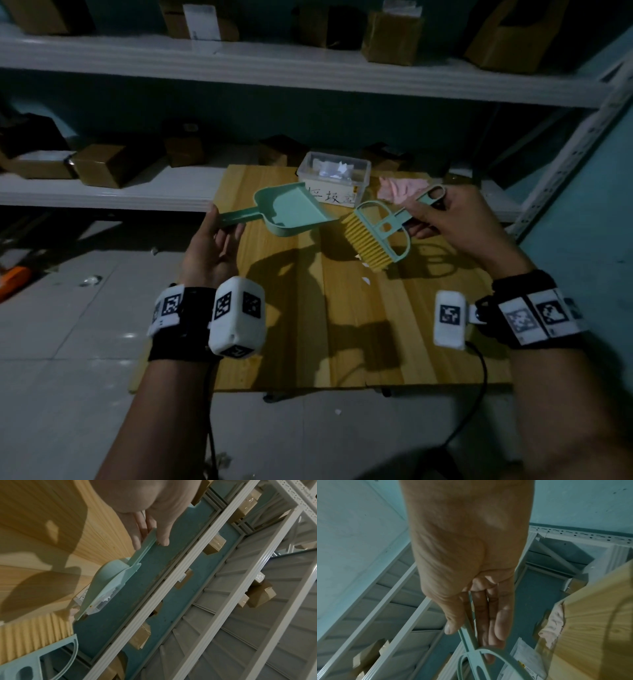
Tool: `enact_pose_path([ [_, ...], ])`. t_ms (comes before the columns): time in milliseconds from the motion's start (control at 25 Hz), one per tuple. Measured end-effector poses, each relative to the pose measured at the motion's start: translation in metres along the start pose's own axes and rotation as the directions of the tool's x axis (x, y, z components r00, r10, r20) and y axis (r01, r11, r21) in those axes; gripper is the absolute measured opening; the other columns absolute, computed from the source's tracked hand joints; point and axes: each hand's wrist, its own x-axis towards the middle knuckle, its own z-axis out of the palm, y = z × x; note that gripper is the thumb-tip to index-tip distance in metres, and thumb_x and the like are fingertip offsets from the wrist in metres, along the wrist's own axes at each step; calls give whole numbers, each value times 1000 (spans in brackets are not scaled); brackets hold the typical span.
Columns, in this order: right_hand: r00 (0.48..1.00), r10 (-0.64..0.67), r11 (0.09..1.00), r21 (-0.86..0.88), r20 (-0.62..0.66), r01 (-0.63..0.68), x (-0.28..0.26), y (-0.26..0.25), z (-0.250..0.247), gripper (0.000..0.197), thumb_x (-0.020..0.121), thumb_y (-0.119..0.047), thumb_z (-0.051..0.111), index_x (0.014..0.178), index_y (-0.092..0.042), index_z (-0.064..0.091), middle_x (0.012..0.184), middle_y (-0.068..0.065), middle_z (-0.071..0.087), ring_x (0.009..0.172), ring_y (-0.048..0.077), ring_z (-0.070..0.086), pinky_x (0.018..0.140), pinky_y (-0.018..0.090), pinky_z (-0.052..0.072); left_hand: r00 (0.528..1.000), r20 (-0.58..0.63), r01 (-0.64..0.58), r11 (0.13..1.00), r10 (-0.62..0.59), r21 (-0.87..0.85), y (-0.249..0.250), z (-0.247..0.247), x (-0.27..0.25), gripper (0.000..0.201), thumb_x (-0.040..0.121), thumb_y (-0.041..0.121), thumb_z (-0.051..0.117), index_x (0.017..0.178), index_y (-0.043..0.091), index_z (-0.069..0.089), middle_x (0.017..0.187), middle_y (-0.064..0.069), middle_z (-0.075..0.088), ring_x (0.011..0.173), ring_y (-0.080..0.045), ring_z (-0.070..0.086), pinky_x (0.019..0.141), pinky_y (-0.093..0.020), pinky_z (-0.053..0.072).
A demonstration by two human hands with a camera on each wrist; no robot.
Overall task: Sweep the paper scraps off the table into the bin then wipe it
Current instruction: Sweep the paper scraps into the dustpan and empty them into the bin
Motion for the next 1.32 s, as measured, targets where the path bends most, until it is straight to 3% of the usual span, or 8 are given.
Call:
enact_pose_path([
  [120,999,4,1000,-10,49,-3,2,2,3,13,96,-16,61,84,-17,66,66,-1,73,58,10,69,56,23,57,1000,-8,-4,1000,4,17,-5,-1,-4,18,90,20,67,97,4,62,101,-13,66,95,-23,68,94,-31,55],
  [360,993,25,984,-175,117,-4,2,18,19,15,96,-20,60,81,-19,64,69,-1,72,59,12,68,59,32,57,999,-38,21,998,-19,59,-10,-2,-2,31,89,21,69,114,4,60,105,-12,67,96,-25,69,80,-33,61],
  [480,999,26,974,-228,47,-15,3,21,21,17,97,-22,59,81,-22,61,74,1,71,62,12,68,58,29,55,998,-57,27,998,-23,65,-12,3,-8,22,88,19,69,101,4,59,100,-13,66,90,-26,68,90,-34,57],
  [680,986,-5,976,-216,-164,-31,4,19,14,15,98,-27,57,85,-20,62,73,-4,67,61,8,65,56,26,51,995,-80,67,983,-55,168,-9,4,-10,20,88,21,69,99,7,59,100,-10,65,91,-22,67,64,-30,61],
  [800,959,-31,976,-216,-283,-33,4,19,6,20,99,-29,55,90,-13,63,75,0,66,59,3,62,53,25,53,996,-85,60,962,-38,267,-8,4,-7,18,90,23,67,97,10,59,99,-7,64,88,-18,66,63,-29,62],
  [920,994,30,990,-132,-109,-45,2,18,8,19,100,-23,53,84,-17,61,73,-1,66,49,-2,60,46,17,47,997,-73,42,947,-19,318,-6,3,-6,16,90,25,68,89,11,60,89,-5,63,85,-15,66,74,-30,61],
  [1080,973,74,996,-59,217,-62,2,22,24,19,100,-22,54,94,-7,65,80,8,73,56,10,66,50,22,50,997,-73,30,947,-7,319,-6,2,-5,17,90,25,68,92,9,60,91,-6,63,86,-16,66,74,-31,60],
  [1320,994,94,975,-206,57,-80,2,25,21,18,99,-23,55,84,-17,63,76,1,70,49,-2,61,50,20,45,996,-79,58,937,-33,345,-9,2,1,19,89,26,68,97,10,62,91,-4,63,85,-16,66,67,-30,61],
])
